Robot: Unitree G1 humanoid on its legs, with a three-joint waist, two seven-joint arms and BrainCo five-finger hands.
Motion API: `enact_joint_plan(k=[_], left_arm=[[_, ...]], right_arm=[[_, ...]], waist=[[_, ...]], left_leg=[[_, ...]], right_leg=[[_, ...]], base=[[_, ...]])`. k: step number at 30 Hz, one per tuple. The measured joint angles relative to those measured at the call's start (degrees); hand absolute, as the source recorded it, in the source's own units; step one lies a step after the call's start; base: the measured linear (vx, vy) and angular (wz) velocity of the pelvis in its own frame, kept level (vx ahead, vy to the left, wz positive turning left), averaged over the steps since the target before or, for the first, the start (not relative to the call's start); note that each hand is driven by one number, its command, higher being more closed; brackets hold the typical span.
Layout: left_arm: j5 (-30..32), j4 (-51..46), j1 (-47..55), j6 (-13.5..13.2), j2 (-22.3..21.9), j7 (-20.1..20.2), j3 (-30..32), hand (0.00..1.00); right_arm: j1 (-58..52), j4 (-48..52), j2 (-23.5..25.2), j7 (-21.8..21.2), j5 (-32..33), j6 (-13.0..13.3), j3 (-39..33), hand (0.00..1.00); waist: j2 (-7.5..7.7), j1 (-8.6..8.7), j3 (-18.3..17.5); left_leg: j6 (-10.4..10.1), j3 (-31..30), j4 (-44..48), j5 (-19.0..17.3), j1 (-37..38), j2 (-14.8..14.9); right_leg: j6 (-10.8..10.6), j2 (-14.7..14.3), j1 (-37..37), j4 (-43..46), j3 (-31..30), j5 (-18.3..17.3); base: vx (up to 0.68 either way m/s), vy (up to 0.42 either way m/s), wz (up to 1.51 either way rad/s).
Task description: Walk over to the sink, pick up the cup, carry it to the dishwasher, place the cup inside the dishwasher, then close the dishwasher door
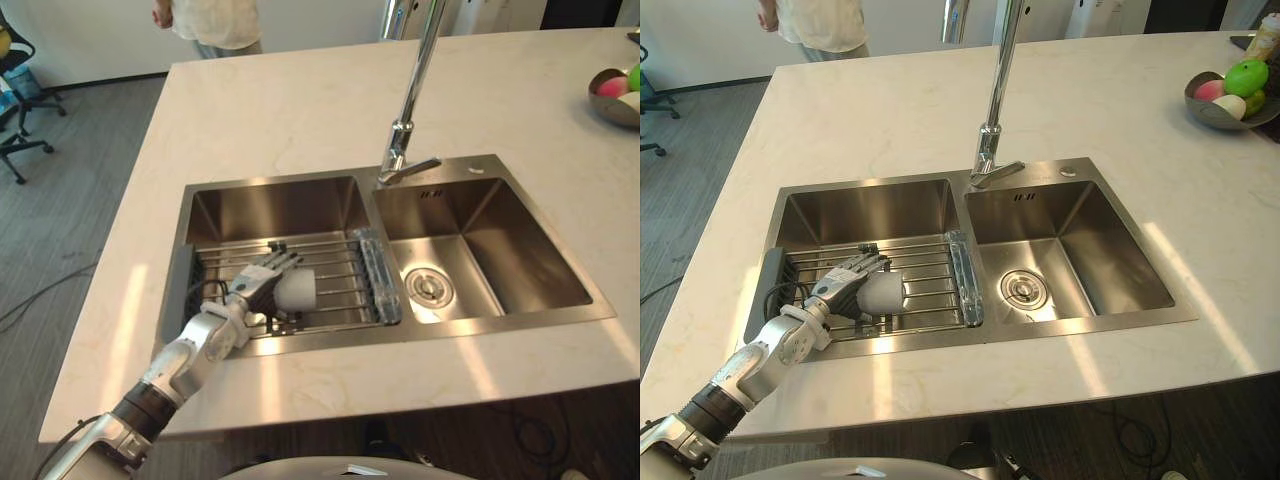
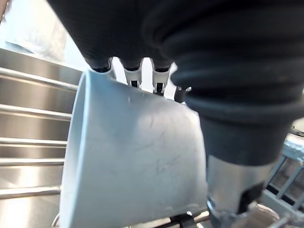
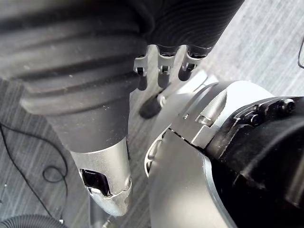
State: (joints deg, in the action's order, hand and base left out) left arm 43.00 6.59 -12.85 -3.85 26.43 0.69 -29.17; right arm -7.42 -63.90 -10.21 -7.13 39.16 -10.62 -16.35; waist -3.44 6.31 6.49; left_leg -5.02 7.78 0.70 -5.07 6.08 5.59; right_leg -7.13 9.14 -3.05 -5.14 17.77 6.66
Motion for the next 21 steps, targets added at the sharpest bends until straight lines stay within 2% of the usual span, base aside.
enact_joint_plan(k=[3, 9, 12, 13, 15, 16, 18, 21], left_arm=[[0.0, 1.9, -1.3, 1.3, 0.0, 3.4, 0.2, 0.00], [0.1, 2.0, -3.8, 1.2, 0.1, 10.0, -0.7, 0.00], [0.1, 2.3, -6.1, 4.2, 0.0, 14.9, -2.1, 0.00], [0.8, 2.7, -7.3, 6.3, -0.1, 17.8, -3.1, 0.00], [1.6, 2.8, -8.9, 8.4, -0.3, 21.0, -3.7, 0.00], [2.3, 2.8, -9.3, 9.1, -0.7, 22.0, -3.8, 1.00], [5.1, 3.2, -10.2, 11.8, -2.0, 24.2, -4.7, 1.00], [10.1, 3.2, -10.2, 12.7, -3.9, 24.2, -4.7, 1.00]], right_arm=[[0.0, 0.0, 0.0, 0.1, 1.4, -0.6, 0.4, 0.00], [-0.1, 0.2, 0.0, 0.1, 2.1, -0.8, 0.5, 0.00], [-0.6, 0.2, 0.0, 0.1, 2.1, -0.7, 0.6, 0.00], [-1.0, 0.3, 0.1, 0.1, 2.1, -0.2, 0.8, 0.00], [-1.4, 0.6, 0.2, 0.2, 2.1, 0.8, 2.8, 0.00], [-1.5, 0.5, 0.4, 0.2, 2.1, 1.0, 2.9, 0.00], [-1.8, 0.5, 1.0, 0.4, 2.7, 2.1, 3.6, 0.00], [-1.8, 0.5, 1.1, 1.3, 3.2, 3.4, 4.8, 0.00]], waist=[[0.02, 0.07, 0.0], [0.05, 0.25, 0.0], [0.31, 0.52, 0.2], [0.38, 0.70, 0.2], [0.45, 1.68, 0.2], [0.41, 1.79, 0.1], [0.33, 2.41, 0.1], [0.32, 2.62, 0.1]], left_leg=[[0.0, 0.1, 0.0, 0.0, 0.0, 0.0], [-0.1, 0.4, 0.0, 0.0, 0.2, 0.1], [0.0, 0.9, 0.0, -0.2, 0.7, 0.1], [-0.1, 1.6, 0.0, -0.4, 1.2, 0.1], [-0.1, 1.7, 0.0, -0.5, 1.1, 0.0], [-0.1, 1.8, 0.0, -0.5, 1.1, 0.0], [-0.2, 1.9, 0.0, -0.5, 1.0, 0.0], [-0.2, 2.4, 0.1, -0.7, 1.0, 0.1]], right_leg=[[0.0, 0.0, 0.0, 0.0, 0.0, 0.0], [0.0, 0.0, -0.1, 0.0, -0.2, 0.0], [-0.1, -0.1, -0.2, 0.0, -0.8, 0.0], [-0.1, -0.1, -0.3, 0.0, -1.4, 0.1], [-0.2, 0.0, -0.1, 0.0, -1.5, 0.1], [-0.2, 0.0, 0.0, 0.0, -1.6, 0.1], [-0.2, 0.0, 0.1, 0.0, -1.9, 0.1], [-0.2, -0.1, 0.4, 0.0, -2.6, 0.1]], base=[[0.00, 0.000, 0.00], [0.00, 0.000, -0.01], [0.00, 0.002, -0.11], [-0.02, 0.007, -0.16], [-0.01, 0.004, -0.06], [-0.04, -0.001, -0.04], [-0.05, -0.007, -0.08], [-0.07, -0.009, -0.09]])
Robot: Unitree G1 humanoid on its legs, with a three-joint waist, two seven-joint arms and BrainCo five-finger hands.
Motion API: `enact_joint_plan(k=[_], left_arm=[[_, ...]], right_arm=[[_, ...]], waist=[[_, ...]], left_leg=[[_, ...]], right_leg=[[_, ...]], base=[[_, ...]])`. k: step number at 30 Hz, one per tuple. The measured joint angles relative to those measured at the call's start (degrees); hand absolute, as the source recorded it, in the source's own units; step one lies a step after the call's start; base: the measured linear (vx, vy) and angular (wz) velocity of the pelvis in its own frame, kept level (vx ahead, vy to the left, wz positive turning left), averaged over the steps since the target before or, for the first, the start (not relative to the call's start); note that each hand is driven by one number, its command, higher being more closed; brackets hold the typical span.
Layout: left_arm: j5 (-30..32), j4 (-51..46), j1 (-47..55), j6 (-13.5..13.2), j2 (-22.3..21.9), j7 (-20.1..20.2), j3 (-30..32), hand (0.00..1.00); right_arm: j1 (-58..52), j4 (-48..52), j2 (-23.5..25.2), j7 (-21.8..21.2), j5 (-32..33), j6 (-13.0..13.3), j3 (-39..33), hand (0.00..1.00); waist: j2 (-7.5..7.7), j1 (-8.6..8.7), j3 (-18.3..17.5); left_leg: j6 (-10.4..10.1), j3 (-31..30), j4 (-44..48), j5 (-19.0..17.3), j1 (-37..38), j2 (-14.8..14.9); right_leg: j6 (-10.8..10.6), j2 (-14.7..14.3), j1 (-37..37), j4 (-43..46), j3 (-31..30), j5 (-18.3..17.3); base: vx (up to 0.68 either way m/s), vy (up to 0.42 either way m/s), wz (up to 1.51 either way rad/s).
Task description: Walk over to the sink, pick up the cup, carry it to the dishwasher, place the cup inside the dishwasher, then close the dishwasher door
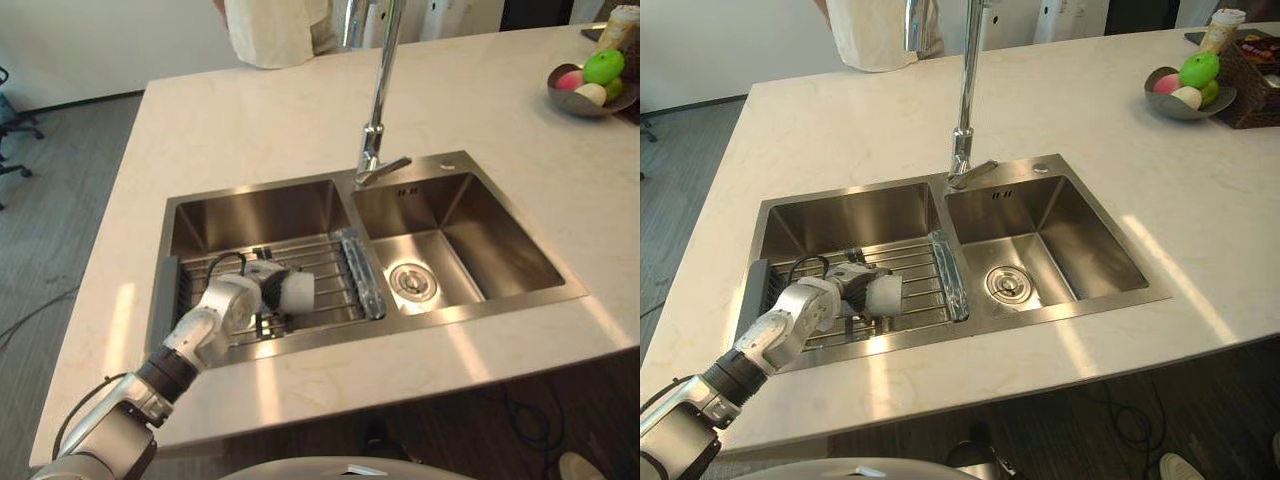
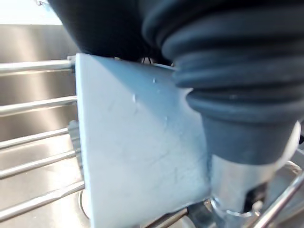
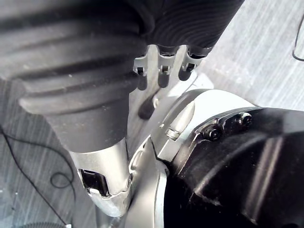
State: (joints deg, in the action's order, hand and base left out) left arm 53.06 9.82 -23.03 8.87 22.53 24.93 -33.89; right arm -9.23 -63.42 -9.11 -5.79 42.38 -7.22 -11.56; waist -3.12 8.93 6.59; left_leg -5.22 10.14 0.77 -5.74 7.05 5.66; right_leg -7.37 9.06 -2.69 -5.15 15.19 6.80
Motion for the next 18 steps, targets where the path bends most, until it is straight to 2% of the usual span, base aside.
enact_joint_plan(k=[2, 4, 6, 8, 12, 14, 16, 17, 18], left_arm=[[3.4, 0.8, 0.0, -1.0, -0.7, -2.3, 0.0, 1.00], [5.3, 3.3, 0.0, -3.4, -1.7, -6.6, 0.2, 1.00], [8.1, 6.9, 0.0, -7.1, -3.3, -12.9, 0.4, 1.00], [10.2, 9.1, 0.0, -9.4, -3.7, -17.4, 0.7, 1.00], [11.8, 12.1, 0.5, -13.6, -3.6, -25.4, 1.3, 1.00], [12.3, 12.7, 1.2, -14.4, -3.6, -28.7, 1.3, 1.00], [12.3, 14.6, 1.9, -16.5, -3.4, -35.3, 1.3, 1.00], [12.3, 14.8, 2.2, -16.9, -3.3, -36.6, 1.4, 1.00], [12.3, 15.6, 2.6, -17.8, -3.2, -39.9, 1.9, 1.00]], right_arm=[[0.0, 0.0, 0.1, 0.1, 0.0, 0.8, 0.2, 0.00], [-0.3, -0.1, 0.1, 0.1, 0.0, 1.2, 0.2, 0.00], [-1.0, -0.1, 0.1, 0.1, 0.0, 2.3, 0.8, 0.00], [-1.2, -0.1, 0.1, 0.1, 0.0, 3.1, 1.6, 0.00], [-1.2, -0.4, 0.1, 0.1, 0.0, 4.6, 2.2, 0.00], [-1.1, -0.4, 0.1, 0.1, 0.0, 4.9, 2.4, 0.00], [-1.1, -0.4, 0.1, 0.0, 0.0, 5.3, 2.6, 0.00], [-1.1, -0.4, 0.1, 0.0, 0.0, 5.4, 2.8, 0.00], [-1.1, -0.4, 0.1, 0.0, 0.1, 5.6, 3.6, 0.00]], waist=[[0.00, 0.09, 0.0], [0.01, 0.35, 0.0], [0.01, 0.35, 0.0], [0.07, 0.37, 0.0], [0.07, 0.37, 0.0], [0.06, 0.33, 0.0], [0.02, 0.48, 0.0], [0.00, 0.49, 0.0], [-0.04, 0.49, 0.0]], left_leg=[[-0.4, 0.2, 0.0, -0.2, -0.2, 0.0], [-0.4, 0.5, 0.0, -0.2, -0.5, 0.0], [-0.5, 0.5, 0.0, -0.1, -0.5, 0.0], [-0.5, 0.5, 0.0, 0.0, -0.7, 0.0], [-0.5, -0.2, 0.0, 0.1, -0.9, 0.0], [-0.5, -0.4, 0.0, 0.1, -0.9, 0.0], [-0.3, -1.0, 0.0, 0.4, -1.0, -0.1], [-0.2, -1.2, 0.0, 0.5, -1.0, -0.1], [0.0, -1.9, 0.0, 0.7, -1.2, -0.1]], right_leg=[[0.0, 0.0, 0.5, 0.0, -0.4, 0.2], [-0.1, 0.0, 0.6, 0.0, -0.4, 0.3], [-0.2, 0.0, 0.6, 0.0, -0.4, 0.2], [-0.2, 0.0, 0.8, 0.0, -0.4, 0.2], [-0.1, 0.0, 0.8, 0.0, -0.2, 0.5], [0.0, 0.0, 0.7, 0.0, -0.1, 0.5], [0.0, 0.1, 0.5, 0.0, 0.7, 0.5], [-0.1, 0.1, 0.4, 0.0, 0.9, 0.5], [-0.1, 0.1, 0.4, 0.0, 1.5, 0.4]], base=[[-0.07, -0.011, -0.10], [-0.06, -0.011, -0.03], [-0.04, -0.007, 0.00], [-0.02, -0.002, 0.00], [0.00, -0.001, 0.02], [0.00, 0.002, 0.04], [0.02, 0.001, 0.12], [0.04, -0.002, 0.21], [0.03, -0.004, 0.19]])
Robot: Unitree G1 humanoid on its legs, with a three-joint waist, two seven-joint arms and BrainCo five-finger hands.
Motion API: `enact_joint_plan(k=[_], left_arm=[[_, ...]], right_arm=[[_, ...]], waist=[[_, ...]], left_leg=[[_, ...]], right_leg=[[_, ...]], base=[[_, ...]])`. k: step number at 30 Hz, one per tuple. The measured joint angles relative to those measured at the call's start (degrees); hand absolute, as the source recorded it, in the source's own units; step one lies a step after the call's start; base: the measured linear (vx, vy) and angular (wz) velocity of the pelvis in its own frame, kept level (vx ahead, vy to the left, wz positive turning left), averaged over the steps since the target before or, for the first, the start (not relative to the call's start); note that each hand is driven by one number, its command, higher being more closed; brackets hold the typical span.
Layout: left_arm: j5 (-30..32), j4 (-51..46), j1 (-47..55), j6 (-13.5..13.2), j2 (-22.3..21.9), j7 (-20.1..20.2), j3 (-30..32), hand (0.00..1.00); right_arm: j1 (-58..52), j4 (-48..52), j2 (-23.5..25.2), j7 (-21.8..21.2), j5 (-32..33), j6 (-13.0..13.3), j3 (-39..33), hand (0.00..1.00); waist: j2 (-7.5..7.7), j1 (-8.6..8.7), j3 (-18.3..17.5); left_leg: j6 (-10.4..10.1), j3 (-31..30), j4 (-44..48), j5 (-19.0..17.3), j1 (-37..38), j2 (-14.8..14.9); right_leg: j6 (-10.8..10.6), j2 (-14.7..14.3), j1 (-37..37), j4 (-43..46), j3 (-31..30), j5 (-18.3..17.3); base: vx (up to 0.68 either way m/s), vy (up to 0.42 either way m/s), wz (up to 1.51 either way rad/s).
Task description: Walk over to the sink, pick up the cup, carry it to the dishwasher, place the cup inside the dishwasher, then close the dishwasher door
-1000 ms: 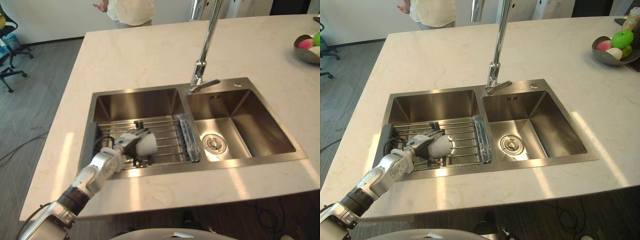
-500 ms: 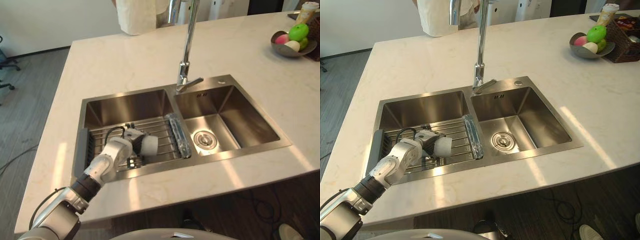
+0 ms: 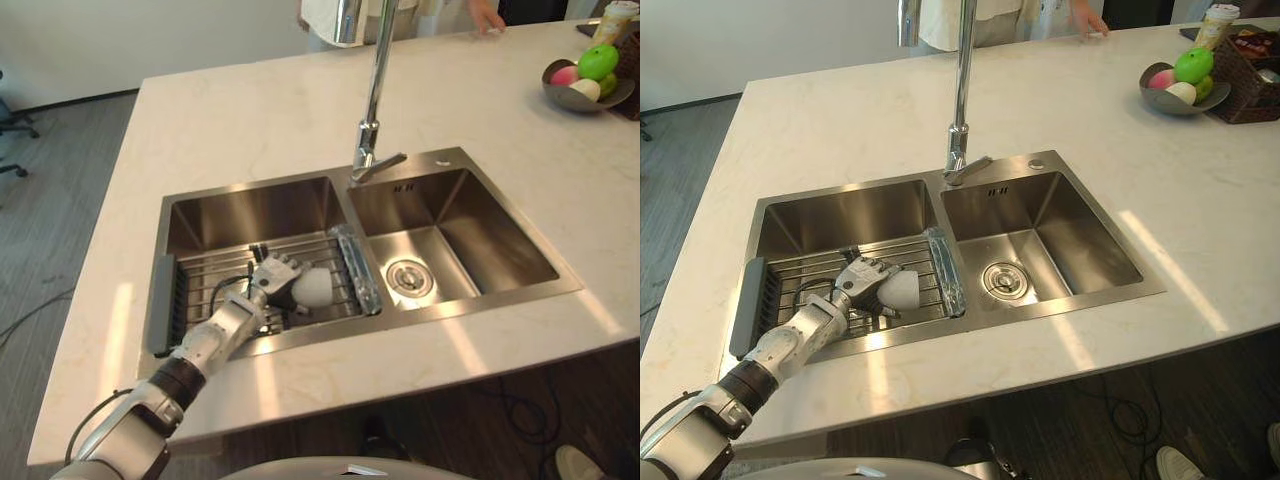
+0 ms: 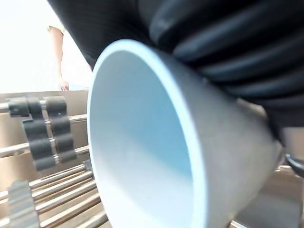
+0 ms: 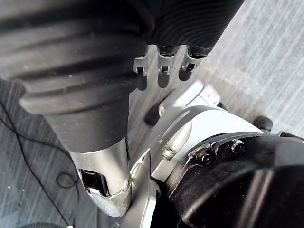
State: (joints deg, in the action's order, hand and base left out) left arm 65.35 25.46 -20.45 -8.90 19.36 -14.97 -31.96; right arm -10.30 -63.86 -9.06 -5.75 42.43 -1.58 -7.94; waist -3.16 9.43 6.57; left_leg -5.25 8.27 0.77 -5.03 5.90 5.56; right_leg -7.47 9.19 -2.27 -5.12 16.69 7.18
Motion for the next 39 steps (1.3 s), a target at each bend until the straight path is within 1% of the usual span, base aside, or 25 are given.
enact_joint_plan(k=[1, 2, 4, 7, 9, 10, 12, 14, 17, 18, 19, 20, 22, 23, 25, 27, 29, 31, 33, 34, 35, 36, 37, 38, 39], left_arm=[[0.0, 0.2, 0.4, -0.6, 0.2, -1.7, 0.2, 1.00], [-0.1, -0.2, 1.0, -1.5, 0.9, -5.0, 0.7, 1.00], [-0.1, -0.7, 1.7, -3.9, 2.6, -8.4, 1.9, 1.00], [0.0, -2.6, 5.6, -6.0, 6.4, -16.0, 7.1, 1.00], [-0.1, -3.0, 8.1, -7.2, 9.7, -22.5, 12.3, 1.00], [-0.7, -4.1, 8.8, -7.6, 10.4, -23.9, 13.4, 1.00], [-1.3, -11.7, 11.3, -9.2, 11.2, -28.9, 16.9, 1.00], [-1.9, -16.4, 13.1, -9.6, 12.9, -31.3, 21.2, 1.00], [-5.3, -21.7, 15.0, -9.8, 14.4, -33.2, 29.9, 1.00], [-7.1, -23.4, 15.5, -9.7, 14.5, -33.5, 32.0, 1.00], [-10.7, -26.7, 16.8, -9.5, 14.4, -33.4, 34.4, 1.00], [-11.4, -27.4, 17.3, -9.5, 14.4, -33.4, 35.0, 1.00], [-16.4, -30.6, 20.2, -7.4, 13.6, -33.2, 38.2, 1.00], [-17.1, -31.4, 21.0, -6.7, 12.7, -33.1, 39.4, 1.00], [-18.2, -34.3, 24.2, -5.5, 8.3, -33.0, 44.4, 1.00], [-21.3, -37.9, 28.3, -4.9, 2.3, -33.2, 51.0, 1.00], [-24.2, -38.4, 29.6, -4.8, -0.4, -33.5, 54.1, 1.00], [-27.0, -38.5, 30.6, -4.6, -2.3, -33.6, 56.9, 1.00], [-30.8, -38.4, 31.6, -4.7, -4.4, -33.7, 62.2, 1.00], [-32.1, -38.3, 31.7, -4.8, -4.7, -33.8, 63.7, 1.00], [-34.6, -37.9, 32.3, -5.1, -4.8, -35.0, 67.0, 1.00], [-36.7, -36.5, 32.4, -6.4, -4.9, -36.7, 69.6, 1.00], [-37.7, -35.2, 32.3, -7.4, -4.9, -37.7, 70.8, 1.00], [-39.2, -33.5, 31.8, -8.6, -5.2, -39.2, 72.0, 1.00], [-41.2, -31.7, 31.9, -10.6, -5.4, -40.8, 72.1, 1.00]], right_arm=[[0.1, 0.0, 0.0, 0.0, 0.0, 0.1, 0.2, 0.00], [0.3, 0.0, -0.1, 0.0, 0.1, 0.2, 0.7, 0.00], [0.4, 0.0, -0.3, 0.1, 0.1, 0.1, 0.9, 0.00], [0.4, 0.1, -0.7, 0.1, 0.1, 0.1, 1.1, 0.00], [0.5, 0.3, -0.7, 0.1, 0.1, 0.1, 1.1, 0.00], [0.5, 0.4, -0.8, 0.1, 0.1, 0.1, 1.1, 0.00], [0.6, 0.5, -0.8, -0.1, 0.0, 0.1, 1.1, 0.00], [0.8, 0.5, -0.9, -0.2, -0.1, 0.1, 1.0, 0.00], [1.3, 0.4, -1.5, -0.4, -0.3, 0.1, 0.9, 0.00], [1.5, 0.4, -1.7, -0.4, -1.2, 0.1, 0.8, 0.00], [2.0, 0.4, -1.8, -0.4, -2.5, 0.1, 0.6, 0.00], [2.1, 0.4, -1.7, -0.4, -2.6, 0.1, 0.6, 0.00], [3.0, 0.3, -1.7, -0.6, -5.0, -0.1, 0.5, 0.00], [3.2, 0.3, -1.7, -0.7, -5.5, -0.2, 0.5, 0.00], [3.4, 0.0, -1.8, -0.9, -7.0, -0.5, 0.2, 0.00], [3.1, -0.2, -2.5, -0.1, -9.2, -1.4, -0.2, 0.00], [2.0, -0.4, -2.6, 0.2, -9.6, -2.4, -1.3, 0.00], [0.9, -0.7, -2.7, 0.4, -10.5, -2.8, -3.0, 0.00], [-0.5, -0.6, -2.8, 1.1, -10.9, -3.2, -5.0, 0.00], [-0.9, -0.6, -2.7, 1.2, -10.9, -3.2, -5.7, 0.00], [-0.9, -0.6, -2.6, 1.4, -10.8, -3.2, -6.6, 0.00], [-0.9, -0.4, -2.6, 1.5, -10.2, -3.1, -6.9, 0.00], [-0.8, -0.4, -1.9, 1.9, -10.0, -3.0, -7.0, 0.00], [-0.6, -0.4, -1.4, 2.7, -9.5, -3.1, -7.4, 0.00], [-0.7, 0.2, -2.4, 3.4, -8.5, -2.8, -8.7, 0.00]], waist=[[-0.04, 0.02, 0.0], [-0.42, 0.13, -0.2], [-0.55, 0.06, -0.1], [-0.80, -0.17, 0.1], [-0.80, -1.87, 0.1], [-0.74, -2.16, 0.1], [-0.56, -3.85, 0.2], [-0.67, -5.12, 0.2], [-0.90, -7.48, 0.3], [-0.92, -8.20, 0.3], [-0.90, -9.59, 0.3], [-0.88, -9.91, 0.3], [-0.94, -11.62, 0.3], [-0.95, -11.95, 0.3], [-1.20, -13.46, 0.4], [-1.97, -15.29, 0.5], [-2.69, -16.34, 0.5], [-3.66, -16.95, 0.5], [-4.41, -16.77, 1.2], [-4.40, -17.14, 1.2], [-4.76, -17.81, 0.8], [-4.22, -18.14, 0.5], [-2.44, -18.12, 0.2], [-1.59, -18.50, -0.5], [-3.38, -18.70, -1.4]], left_leg=[[0.0, -0.3, 0.0, 0.1, -0.2, 0.0], [0.0, -0.8, 0.0, 0.2, -0.7, 0.0], [-0.1, -2.0, 0.0, 0.3, -1.0, 0.0], [-0.1, -3.7, 0.0, 0.4, -1.0, 0.1], [-0.2, -4.6, 0.0, 0.4, -1.4, 0.1], [-0.2, -5.0, 0.0, 0.4, -1.8, 0.0], [-0.1, -6.4, 0.0, 0.6, -2.4, -0.1], [-0.1, -7.2, 0.0, 0.7, -2.9, -0.1], [0.2, -9.0, 0.1, 1.0, -2.9, -0.6], [0.3, -9.6, 0.2, 1.1, -2.9, -0.9], [0.4, -10.1, 0.4, 1.1, -3.1, -1.3], [0.4, -10.1, 0.5, 1.1, -3.2, -1.3], [0.5, -11.4, 2.5, 1.0, -5.2, -1.9], [0.6, -11.8, 3.2, 1.0, -5.9, -2.0], [0.6, -13.0, 4.7, 1.0, -7.2, -2.2], [0.5, -14.7, 5.5, 1.3, -7.8, -2.2], [0.4, -17.4, 3.8, 2.9, -8.1, -2.8], [1.3, -18.7, 1.2, 4.4, -8.2, -2.8], [5.1, -11.0, 0.0, 6.4, -8.8, -0.7], [6.4, -8.4, 0.1, 6.5, -8.9, 0.0], [8.8, -3.2, 0.4, 5.6, -8.8, 1.1], [9.5, 1.6, 0.1, 2.8, -8.9, 1.9], [9.4, 3.7, 0.5, 1.7, -9.0, 1.8], [10.8, 5.5, 4.0, 2.4, -11.2, 2.1], [13.5, 6.7, 11.3, 9.4, -14.0, 3.5]], right_leg=[[0.0, 0.0, 0.0, 0.0, 0.3, 0.0], [0.0, 0.0, 0.1, 0.0, 1.0, -0.2], [0.1, 0.0, -0.4, 0.0, 2.1, -0.5], [0.0, -0.1, -1.7, 0.0, 4.0, -1.2], [-0.1, -0.1, -1.8, 0.0, 4.9, -1.4], [-0.1, -0.1, -1.7, 0.0, 5.3, -1.4], [-0.1, 0.0, -1.9, 0.0, 6.9, -1.5], [0.0, 0.0, -2.0, 0.1, 8.1, -1.6], [0.0, 0.3, -3.2, 0.3, 10.0, -1.6], [0.0, 0.5, -3.6, 0.2, 10.7, -1.6], [0.0, 0.8, -3.9, 0.0, 11.1, -1.6], [0.0, 0.8, -3.9, 0.0, 11.1, -1.5], [0.0, 1.2, -3.8, 0.1, 12.0, -1.6], [-0.2, 1.3, -3.8, 0.3, 12.3, -1.7], [-0.3, 1.3, -3.8, 0.4, 12.8, -1.8], [0.0, 1.1, -5.1, 0.4, 15.0, -2.2], [-0.3, 1.2, -6.8, 0.4, 18.5, -3.0], [-0.5, 1.2, -8.2, 0.5, 22.3, -3.4], [-0.3, 2.2, -9.8, 3.0, 26.8, -4.9], [-0.3, 2.7, -9.8, 4.0, 27.7, -5.4], [-0.2, 3.6, -9.6, 5.9, 28.5, -6.4], [0.7, 4.3, -9.4, 6.7, 29.2, -7.1], [0.8, 5.8, -8.8, 6.3, 29.5, -7.2], [0.1, 7.6, -7.2, 8.0, 29.8, -7.4], [1.0, 8.5, -4.5, 14.1, 29.6, -9.7]], base=[[0.02, -0.007, 0.25], [0.00, -0.011, 0.29], [0.01, -0.013, 0.29], [0.02, -0.012, 0.30], [0.01, -0.002, 0.23], [0.01, 0.000, 0.24], [0.02, 0.002, 0.29], [0.02, 0.001, 0.23], [0.00, 0.003, 0.31], [-0.05, 0.027, 0.38], [-0.05, 0.026, 0.23], [-0.07, 0.029, 0.20], [-0.07, 0.011, 0.28], [-0.11, -0.010, 0.39], [-0.10, -0.019, 0.26], [-0.10, -0.028, 0.43], [-0.16, -0.074, 0.94], [-0.13, -0.061, 1.23], [-0.11, 0.012, 1.33], [-0.07, 0.056, 1.00], [-0.04, 0.048, 0.62], [-0.03, 0.098, 0.58], [-0.01, 0.095, 0.46], [0.04, 0.090, 0.29], [0.04, 0.040, 0.50]])
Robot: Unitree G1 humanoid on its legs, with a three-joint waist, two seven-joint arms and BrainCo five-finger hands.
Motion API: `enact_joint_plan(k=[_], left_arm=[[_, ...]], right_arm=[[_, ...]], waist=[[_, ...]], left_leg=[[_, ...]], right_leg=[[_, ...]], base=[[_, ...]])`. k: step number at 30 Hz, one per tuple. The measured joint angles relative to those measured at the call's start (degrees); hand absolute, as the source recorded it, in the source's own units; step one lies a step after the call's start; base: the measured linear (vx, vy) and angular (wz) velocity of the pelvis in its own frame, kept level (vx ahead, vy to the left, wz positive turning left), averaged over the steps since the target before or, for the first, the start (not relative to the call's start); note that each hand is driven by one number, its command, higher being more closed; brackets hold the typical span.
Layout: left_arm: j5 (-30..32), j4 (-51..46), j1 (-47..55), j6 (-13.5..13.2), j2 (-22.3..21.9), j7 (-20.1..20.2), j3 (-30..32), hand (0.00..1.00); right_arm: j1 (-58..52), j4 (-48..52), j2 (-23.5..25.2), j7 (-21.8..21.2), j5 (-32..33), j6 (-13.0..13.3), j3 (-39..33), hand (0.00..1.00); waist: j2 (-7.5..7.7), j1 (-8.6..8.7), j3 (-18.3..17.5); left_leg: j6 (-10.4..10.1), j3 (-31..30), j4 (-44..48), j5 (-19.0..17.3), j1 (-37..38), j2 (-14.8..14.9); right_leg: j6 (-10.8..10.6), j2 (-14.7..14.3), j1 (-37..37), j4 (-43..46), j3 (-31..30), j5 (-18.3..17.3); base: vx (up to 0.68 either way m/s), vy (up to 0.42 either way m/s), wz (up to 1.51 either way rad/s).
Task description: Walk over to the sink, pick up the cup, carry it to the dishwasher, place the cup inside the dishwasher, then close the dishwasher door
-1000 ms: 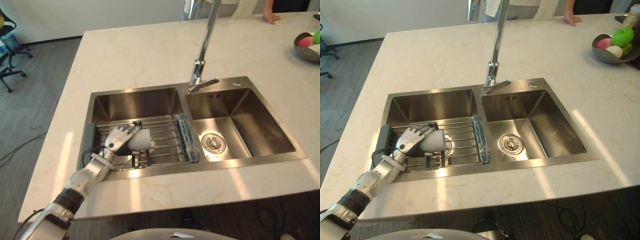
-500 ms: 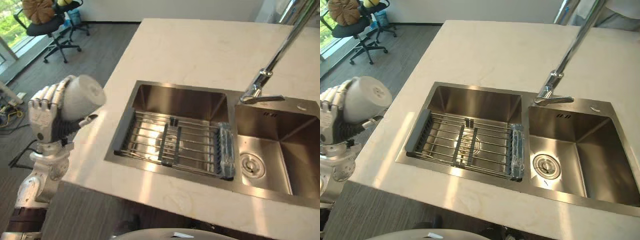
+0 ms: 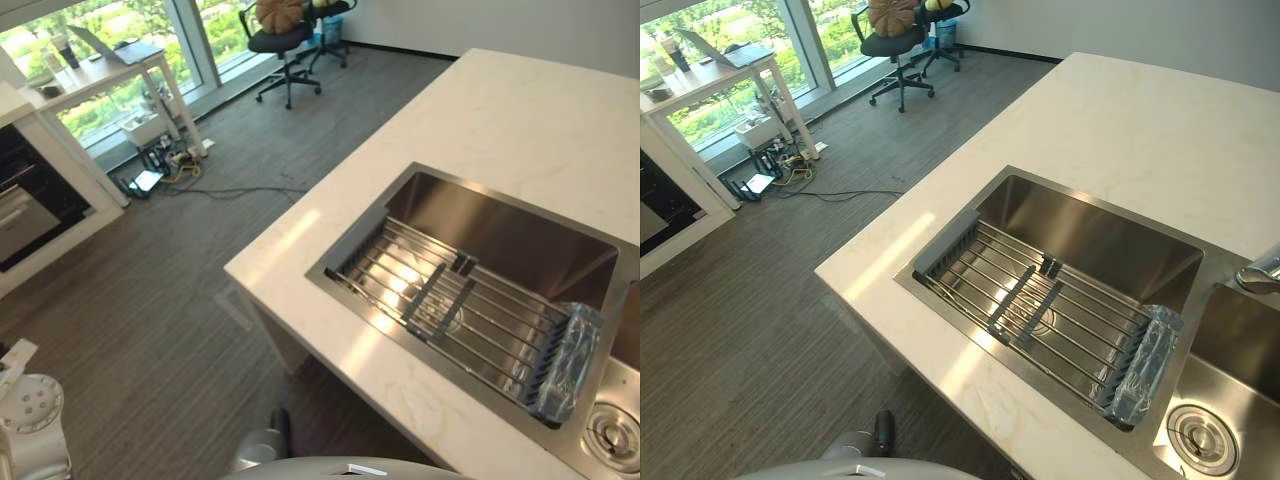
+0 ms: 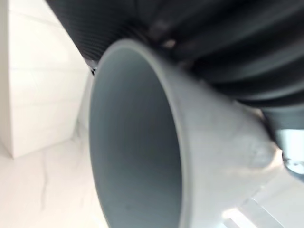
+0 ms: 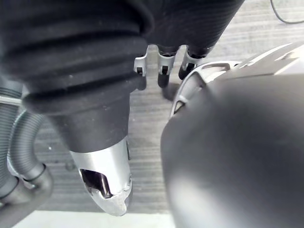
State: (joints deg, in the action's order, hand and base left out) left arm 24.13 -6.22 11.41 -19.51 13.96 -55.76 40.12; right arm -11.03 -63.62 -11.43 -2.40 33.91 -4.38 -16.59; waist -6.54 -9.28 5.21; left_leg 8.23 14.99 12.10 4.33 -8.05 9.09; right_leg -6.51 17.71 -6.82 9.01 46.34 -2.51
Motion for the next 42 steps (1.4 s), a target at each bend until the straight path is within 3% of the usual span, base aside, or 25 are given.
enact_joint_plan(k=[1, 2, 3, 4, 6, 8, 9, 10, 11, 13, 14, 15, 16, 18, 20, 23, 26, 27, 28, 30, 31, 35, 38, 39, 42], left_arm=[[-1.0, 1.7, -0.3, -1.8, 0.2, -0.5, -0.5, 1.00], [-1.6, 3.4, -2.3, -3.6, 0.0, -0.7, -1.4, 1.00], [-3.5, 5.4, -7.3, -6.3, -1.1, -0.7, -2.4, 1.00], [-4.5, 5.6, -9.5, -6.9, -2.0, -0.4, -3.8, 1.00], [-6.0, 4.5, -10.4, -7.6, -2.9, 1.2, -9.2, 1.00], [-5.9, 0.1, -10.9, -7.7, -2.9, 4.1, -13.7, 1.00], [-5.8, -3.2, -12.0, -7.4, -2.9, 6.1, -15.6, 1.00], [-5.8, -4.7, -12.6, -7.1, -2.9, 7.4, -16.3, 1.00], [-5.8, -6.6, -13.7, -6.7, -2.3, 9.0, -17.5, 1.00], [-6.2, -6.5, -15.0, -4.5, 1.1, 10.7, -17.7, 1.00], [-6.6, -5.5, -13.7, -2.9, 3.1, 11.6, -17.9, 1.00], [-7.8, -4.3, -12.5, -2.9, 3.0, 11.9, -19.0, 1.00], [-8.8, -3.5, -12.3, -3.4, 3.0, 12.0, -20.5, 1.00], [-11.4, 0.2, -12.4, -5.3, 2.3, 12.1, -23.8, 1.00], [-12.2, 0.3, -12.3, -5.4, 0.4, 11.9, -24.3, 1.00], [-12.7, 0.0, -12.3, -4.9, -0.7, 12.7, -25.9, 1.00], [-12.8, 0.0, -12.3, -4.0, -0.5, 15.5, -30.9, 1.00], [-12.8, 0.0, -12.3, -4.0, -0.4, 16.6, -31.7, 1.00], [-13.2, 0.0, -12.3, -4.0, -0.4, 17.5, -31.6, 1.00], [-14.1, -0.1, -12.3, -4.1, -0.5, 18.7, -30.9, 1.00], [-14.7, -0.2, -11.3, -4.1, -2.0, 19.2, -30.9, 1.00], [-15.0, -0.2, -11.2, -2.9, -2.3, 21.1, -31.7, 1.00], [-15.3, -0.3, -11.3, -2.8, -2.9, 21.7, -31.7, 1.00], [-15.9, -0.8, -11.3, -2.8, -3.9, 22.2, -31.8, 1.00], [-17.9, -2.1, -11.1, -2.8, -4.5, 23.7, -31.1, 1.00]], right_arm=[[0.1, 0.7, -0.7, 0.1, 0.6, 0.2, -0.5, 0.00], [0.7, 0.8, -1.0, 0.0, 0.7, 0.1, -0.4, 0.00], [1.1, 0.1, 0.9, -0.1, 0.8, 0.6, -0.9, 0.00], [1.0, -0.1, 1.4, 0.0, 0.8, 0.5, -1.7, 0.00], [-1.0, -0.1, 1.4, 0.1, 0.4, 0.4, -1.9, 0.00], [-3.5, 0.3, 1.3, 0.1, 0.3, 0.5, -4.3, 0.00], [-4.9, 0.8, 1.0, -0.3, -0.3, 1.1, -6.4, 0.00], [-6.0, 1.7, 1.0, -1.0, -0.6, 1.7, -7.1, 0.00], [-6.8, 2.5, 1.6, -1.6, -1.0, 2.5, -8.2, 0.00], [-6.5, 2.6, 2.7, -0.7, -2.7, 2.5, -9.4, 0.00], [-6.6, 3.4, 4.1, 0.3, -2.8, 2.1, -9.5, 0.00], [-7.5, 4.7, 5.1, 0.4, -2.5, 1.7, -9.6, 0.00], [-8.1, 4.7, 5.8, 0.3, -2.2, 1.7, -9.9, 0.00], [-8.3, 4.9, 8.6, -0.2, -2.3, 1.7, -10.7, 0.00], [-8.9, 6.9, 10.1, -1.2, -3.2, 2.5, -10.0, 0.00], [-6.7, 9.4, 9.1, -2.2, -6.3, 2.2, -6.1, 0.00], [-5.6, 11.2, 8.0, -3.7, -7.4, -0.2, -4.2, 0.00], [-5.8, 10.8, 8.1, -4.3, -7.4, -0.7, -3.9, 0.00], [-6.5, 10.1, 8.4, -5.3, -7.4, -1.0, -3.7, 0.00], [-8.2, 8.2, 8.8, -6.7, -7.2, -1.3, -3.6, 0.00], [-7.4, 7.4, 7.6, -7.4, -6.7, -2.2, -3.7, 0.00], [-5.3, 6.8, 6.6, -9.8, -0.8, -3.7, -3.6, 0.00], [-5.2, 7.4, 6.3, -12.1, 0.7, -3.8, -1.5, 0.00], [-5.4, 8.4, 6.3, -12.3, 1.7, -3.4, -1.3, 0.00], [-4.5, 8.7, 6.2, -12.3, 4.4, -3.4, -1.4, 0.00]], waist=[[-0.39, 0.91, -0.3], [-1.98, 1.54, -0.2], [0.10, 5.78, -0.5], [1.25, 5.69, -0.1], [2.94, 6.57, 0.4], [0.84, 7.20, -0.8], [-0.73, 7.17, -0.7], [-1.35, 7.17, -0.6], [-1.23, 7.24, -0.2], [1.92, 6.81, 1.8], [4.54, 6.11, 2.7], [5.19, 6.44, 2.9], [5.20, 6.69, 2.6], [4.66, 8.30, 2.6], [5.04, 8.32, 2.7], [4.65, 8.05, 3.1], [4.10, 10.55, 3.4], [4.75, 11.08, 3.4], [6.27, 11.14, 3.5], [9.25, 10.72, 2.4], [6.97, 10.25, 2.1], [5.13, 10.66, 1.9], [4.85, 11.36, 2.0], [4.10, 11.42, 2.4], [3.87, 10.34, 2.7]], left_leg=[[-1.8, -0.5, 0.4, 1.8, -2.0, -0.6], [-2.6, -3.9, -4.3, 4.8, -2.1, -0.6], [-3.2, -6.2, -9.1, 8.0, -2.1, -1.0], [-1.6, -2.1, -2.3, 3.7, -2.1, -0.2], [-7.1, 7.3, 7.0, -1.9, 4.7, 3.5], [-9.4, 10.8, 5.6, -2.3, 10.2, 6.5], [-15.1, 12.5, 2.1, -2.5, 13.6, 6.6], [-17.2, 13.6, 0.1, -2.1, 15.2, 6.1], [-19.5, 14.2, -2.9, -6.3, 16.9, 4.6], [-17.5, 14.1, -1.4, -12.4, 17.5, 1.7], [-15.5, 11.8, 1.0, -14.6, 16.7, -1.3], [-13.2, 7.3, 3.2, -16.3, 14.8, -2.8], [-12.4, 4.2, 4.0, -16.9, 13.4, -3.5], [-10.3, -5.9, 2.8, -16.0, 9.2, -5.3], [-9.2, -9.6, -2.0, -13.0, 10.3, -8.2], [-6.9, -12.7, -6.7, -11.5, 13.8, -11.0], [-6.5, -18.0, -5.9, -13.8, 15.1, -9.8], [-7.1, -19.1, -4.8, -15.2, 15.4, -9.8], [-7.8, -20.4, -3.0, -17.7, 16.7, -10.2], [-8.9, -21.1, -0.1, -22.1, 18.8, -11.6], [-10.4, -20.3, 3.0, -24.3, 19.0, -8.5], [-11.8, -15.5, 11.4, -22.4, 16.6, -5.8], [-14.0, -12.6, 30.3, -14.5, 10.7, -3.1], [-13.9, -10.7, 40.5, -14.2, 6.5, -0.6], [-11.5, -8.2, 46.4, -18.8, -0.4, 0.9]], right_leg=[[0.7, 0.6, 3.3, 5.0, -2.7, -3.7], [2.1, -3.1, 6.7, 6.7, -4.1, -6.3], [7.4, -5.3, 8.4, 1.7, -2.4, -3.1], [7.3, -3.0, 8.7, 3.2, -1.2, -3.4], [7.3, 2.1, 7.2, 6.8, 1.8, -3.5], [7.0, 4.4, 5.6, 9.6, 6.4, -3.6], [6.4, 6.3, 4.4, 11.6, 8.8, -3.4], [5.7, 7.3, 3.5, 12.7, 10.1, -3.3], [4.2, 9.8, 1.6, 15.5, 12.5, -2.9], [3.2, 15.5, -1.3, 20.6, 12.2, -2.0], [5.4, 19.7, -1.3, 23.7, 8.6, 0.7], [13.5, 20.4, 0.8, 26.2, -1.0, 6.7], [16.0, 19.5, 3.2, 27.9, -8.3, 10.1], [4.0, 5.7, 8.0, 28.6, -32.3, -2.9], [0.1, -0.5, 10.4, 26.8, -37.9, -8.6], [0.3, -8.2, 18.1, 25.6, -38.7, -12.2], [1.4, -16.5, 25.3, 18.9, -43.3, -9.6], [1.2, -17.0, 26.0, 14.8, -44.1, -6.6], [2.5, -16.5, 25.8, 12.7, -44.1, -1.7], [5.9, -14.8, 23.6, 12.3, -44.2, 1.9], [7.0, -16.6, 22.6, 14.2, -42.0, -1.2], [8.9, -18.2, 19.9, 13.7, -39.8, -4.3], [9.9, -19.4, 12.6, 8.9, -39.7, -5.1], [10.4, -20.2, 9.6, 7.1, -39.6, -5.4], [11.3, -20.8, 5.0, 4.5, -41.3, -6.6]], base=[[-0.01, 0.005, 0.65], [-0.20, -0.141, 1.89], [-0.20, -0.154, 1.81], [-0.13, -0.157, 1.66], [0.00, 0.061, 1.14], [-0.07, 0.259, 1.47], [-0.08, 0.348, 1.18], [-0.10, 0.456, 1.57], [-0.12, 0.457, 1.48], [-0.23, 0.554, 1.17], [-0.21, 0.548, 1.24], [-0.11, 0.429, 1.55], [-0.08, 0.490, 2.17], [0.03, 0.342, 2.46], [0.17, 0.282, 1.64], [0.23, 0.173, 0.66], [0.28, 0.034, 0.87], [0.36, -0.028, 1.17], [0.28, -0.051, 0.85], [0.51, -0.164, 0.73], [0.48, -0.180, 0.49], [0.41, -0.179, 0.20], [0.33, -0.113, -0.01], [0.27, -0.069, -0.05], [0.21, 0.013, -0.23]])
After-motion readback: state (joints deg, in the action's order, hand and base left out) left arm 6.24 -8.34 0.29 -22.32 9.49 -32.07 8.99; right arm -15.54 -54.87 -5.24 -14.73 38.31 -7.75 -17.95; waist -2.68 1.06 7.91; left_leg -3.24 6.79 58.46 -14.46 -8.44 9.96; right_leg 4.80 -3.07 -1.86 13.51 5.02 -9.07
